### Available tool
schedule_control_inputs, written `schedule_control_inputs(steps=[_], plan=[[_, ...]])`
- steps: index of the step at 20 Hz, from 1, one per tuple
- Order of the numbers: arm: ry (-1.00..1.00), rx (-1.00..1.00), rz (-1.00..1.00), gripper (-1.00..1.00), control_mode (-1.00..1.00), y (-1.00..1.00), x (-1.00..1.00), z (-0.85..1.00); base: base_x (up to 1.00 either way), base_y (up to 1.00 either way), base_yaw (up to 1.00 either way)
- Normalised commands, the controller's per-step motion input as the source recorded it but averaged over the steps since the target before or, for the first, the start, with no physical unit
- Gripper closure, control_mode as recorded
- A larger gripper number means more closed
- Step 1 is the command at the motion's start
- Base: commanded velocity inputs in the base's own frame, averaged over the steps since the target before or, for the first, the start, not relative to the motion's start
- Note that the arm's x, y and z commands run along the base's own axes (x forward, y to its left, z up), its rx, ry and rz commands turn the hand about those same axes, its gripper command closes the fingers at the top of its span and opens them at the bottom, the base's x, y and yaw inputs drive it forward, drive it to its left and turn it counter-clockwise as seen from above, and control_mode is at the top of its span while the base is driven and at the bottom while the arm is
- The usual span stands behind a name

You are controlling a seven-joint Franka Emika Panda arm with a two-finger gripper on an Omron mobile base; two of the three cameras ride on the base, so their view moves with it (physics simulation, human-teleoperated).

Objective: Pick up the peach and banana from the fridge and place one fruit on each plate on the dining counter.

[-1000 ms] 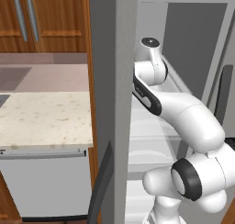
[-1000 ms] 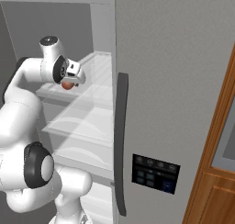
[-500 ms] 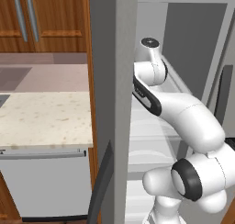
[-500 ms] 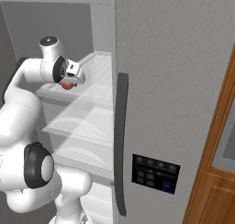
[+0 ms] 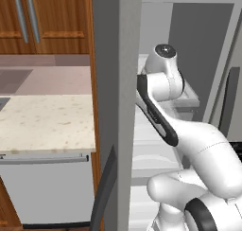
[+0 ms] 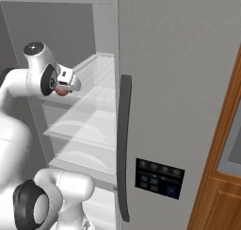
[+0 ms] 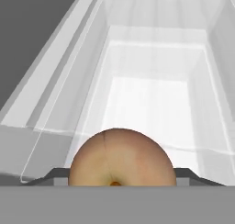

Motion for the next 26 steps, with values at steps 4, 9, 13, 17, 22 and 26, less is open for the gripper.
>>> schedule_control_inputs(steps=[4, 9, 13, 17, 22, 26], plan=[[-0.14, 0.02, 0.0, 1.0, -1.0, -0.34, -0.93, 0.31, 0.0, 0.0, 0.0], [-0.03, 0.02, 0.0, 1.0, -1.0, -0.44, -0.88, 0.57, 0.0, 0.0, 0.0], [0.0, 0.01, 0.0, 1.0, -1.0, -0.41, -0.97, 0.6, 0.0, 0.0, 0.0], [0.0, 0.0, 0.0, 1.0, -1.0, -0.33, -1.0, 0.51, 0.0, 0.0, 0.0], [0.0, 0.0, 0.0, 1.0, -1.0, -0.26, -1.0, 0.33, 0.0, 0.0, 0.0], [0.0, 0.0, 0.0, 1.0, -1.0, -0.12, -1.0, 0.05, 0.0, 0.0, 0.0]])
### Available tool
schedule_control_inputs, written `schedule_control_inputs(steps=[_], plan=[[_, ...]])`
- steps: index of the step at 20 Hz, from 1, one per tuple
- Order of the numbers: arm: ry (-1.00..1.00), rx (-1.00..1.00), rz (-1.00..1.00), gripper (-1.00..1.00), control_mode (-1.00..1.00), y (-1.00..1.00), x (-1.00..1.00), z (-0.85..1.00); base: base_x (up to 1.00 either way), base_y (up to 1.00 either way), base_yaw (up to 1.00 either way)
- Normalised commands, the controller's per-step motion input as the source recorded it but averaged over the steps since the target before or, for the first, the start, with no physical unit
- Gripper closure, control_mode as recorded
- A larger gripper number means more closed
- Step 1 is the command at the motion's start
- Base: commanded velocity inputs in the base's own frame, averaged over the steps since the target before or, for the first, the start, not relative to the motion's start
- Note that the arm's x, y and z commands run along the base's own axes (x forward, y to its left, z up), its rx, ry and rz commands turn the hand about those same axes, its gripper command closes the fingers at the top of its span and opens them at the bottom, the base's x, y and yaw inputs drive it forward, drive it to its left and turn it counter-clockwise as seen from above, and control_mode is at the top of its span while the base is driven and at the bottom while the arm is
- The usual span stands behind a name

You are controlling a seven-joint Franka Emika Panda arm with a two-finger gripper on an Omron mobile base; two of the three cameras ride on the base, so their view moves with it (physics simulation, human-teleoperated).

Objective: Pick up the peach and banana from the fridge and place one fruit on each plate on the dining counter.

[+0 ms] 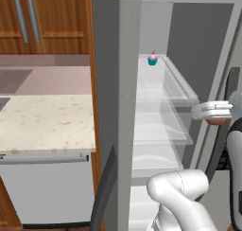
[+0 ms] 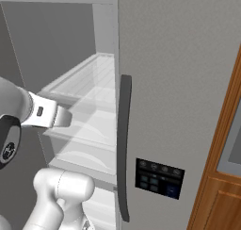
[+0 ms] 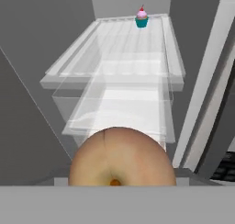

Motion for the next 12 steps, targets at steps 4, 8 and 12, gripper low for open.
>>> schedule_control_inputs(steps=[4, 8, 12], plan=[[0.0, 0.0, 0.0, 1.0, -1.0, -0.01, -0.97, 0.0, 0.0, 0.0, 0.0], [0.0, 0.0, 0.0, 1.0, -1.0, 0.0, -0.52, 0.0, 0.0, 0.0, 0.0], [0.0, 0.0, 0.0, 1.0, -1.0, 0.0, 0.0, 0.0, 0.0, 0.0, 0.0]])
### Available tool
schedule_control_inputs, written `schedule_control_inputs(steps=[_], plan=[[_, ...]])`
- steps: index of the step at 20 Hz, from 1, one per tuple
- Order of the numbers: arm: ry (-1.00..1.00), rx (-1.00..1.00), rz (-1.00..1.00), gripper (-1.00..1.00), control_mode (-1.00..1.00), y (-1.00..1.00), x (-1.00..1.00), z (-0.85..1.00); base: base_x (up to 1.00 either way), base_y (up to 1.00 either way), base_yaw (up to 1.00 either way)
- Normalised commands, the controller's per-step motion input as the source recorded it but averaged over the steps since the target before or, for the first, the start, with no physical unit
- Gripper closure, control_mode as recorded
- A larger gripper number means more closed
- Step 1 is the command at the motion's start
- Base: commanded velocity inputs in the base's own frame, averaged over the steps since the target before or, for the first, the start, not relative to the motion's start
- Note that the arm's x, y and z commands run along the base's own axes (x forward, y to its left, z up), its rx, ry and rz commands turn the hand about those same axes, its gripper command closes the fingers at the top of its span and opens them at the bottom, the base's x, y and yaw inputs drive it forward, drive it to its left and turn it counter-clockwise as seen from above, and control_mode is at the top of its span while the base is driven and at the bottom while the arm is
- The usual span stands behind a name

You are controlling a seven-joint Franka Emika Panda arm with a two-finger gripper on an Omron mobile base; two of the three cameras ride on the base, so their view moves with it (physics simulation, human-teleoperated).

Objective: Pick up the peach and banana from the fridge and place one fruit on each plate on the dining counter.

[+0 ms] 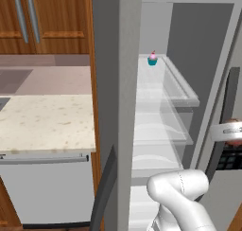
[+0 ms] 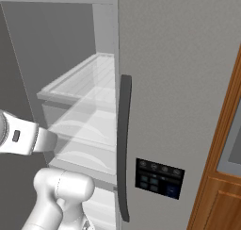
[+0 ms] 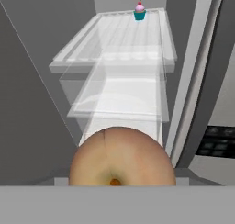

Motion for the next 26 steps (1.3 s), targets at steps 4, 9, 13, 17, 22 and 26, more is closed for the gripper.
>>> schedule_control_inputs(steps=[4, 9, 13, 17, 22, 26], plan=[[0.0, 0.0, 0.0, 1.0, -1.0, 0.0, -0.1, -0.02, 0.0, 0.0, 0.0], [0.0, -0.01, 0.01, 1.0, 1.0, 0.0, -0.08, -0.01, -0.55, -0.05, 0.08], [0.0, 0.0, 0.0, 1.0, 1.0, 0.0, 0.0, 0.0, -0.81, -0.27, 0.17], [0.0, 0.0, 0.0, 1.0, 1.0, 0.0, 0.0, 0.0, -0.66, -0.47, 0.26], [0.0, 0.0, 0.0, 1.0, 1.0, 0.0, 0.0, 0.0, -0.71, -0.49, 0.33], [0.0, 0.0, 0.0, 1.0, 1.0, 0.0, 0.0, 0.0, -0.83, -0.42, 0.38]])
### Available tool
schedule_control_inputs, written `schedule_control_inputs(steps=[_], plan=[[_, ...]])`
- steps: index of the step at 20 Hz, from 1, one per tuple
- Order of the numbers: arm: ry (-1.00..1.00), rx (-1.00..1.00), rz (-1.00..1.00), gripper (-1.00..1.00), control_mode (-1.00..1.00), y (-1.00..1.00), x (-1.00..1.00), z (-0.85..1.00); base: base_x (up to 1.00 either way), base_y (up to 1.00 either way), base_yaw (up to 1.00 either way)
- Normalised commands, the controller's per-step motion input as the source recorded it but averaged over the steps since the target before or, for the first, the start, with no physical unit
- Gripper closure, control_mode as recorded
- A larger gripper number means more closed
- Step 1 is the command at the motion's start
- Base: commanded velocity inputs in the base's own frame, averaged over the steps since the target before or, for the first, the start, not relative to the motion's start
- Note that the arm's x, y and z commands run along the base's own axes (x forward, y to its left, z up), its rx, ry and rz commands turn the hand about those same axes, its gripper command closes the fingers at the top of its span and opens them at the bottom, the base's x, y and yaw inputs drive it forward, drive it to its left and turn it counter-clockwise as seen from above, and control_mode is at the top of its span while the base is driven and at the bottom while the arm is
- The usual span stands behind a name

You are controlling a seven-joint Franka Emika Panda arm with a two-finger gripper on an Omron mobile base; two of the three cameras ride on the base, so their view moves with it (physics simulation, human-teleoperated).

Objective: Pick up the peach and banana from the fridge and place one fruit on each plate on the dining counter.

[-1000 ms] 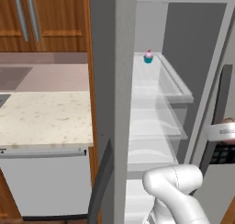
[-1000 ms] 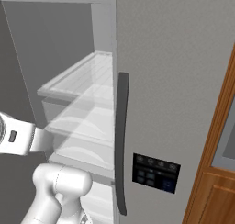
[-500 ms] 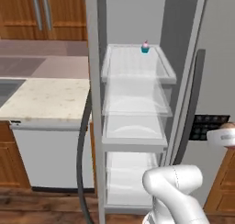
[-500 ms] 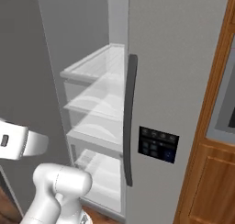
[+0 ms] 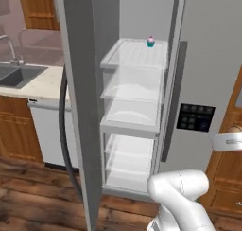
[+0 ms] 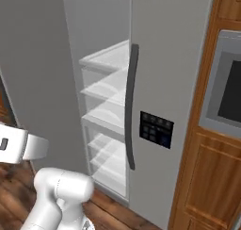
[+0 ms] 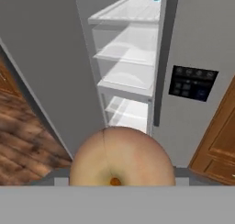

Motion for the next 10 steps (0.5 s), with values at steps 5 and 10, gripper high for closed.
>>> schedule_control_inputs(steps=[5, 10], plan=[[0.0, 0.0, 0.0, 1.0, 1.0, 0.0, 0.0, 0.0, -0.84, -0.34, 0.39], [0.0, 0.0, 0.0, 1.0, 1.0, 0.0, 0.0, 0.0, -0.97, -0.34, 0.39]])
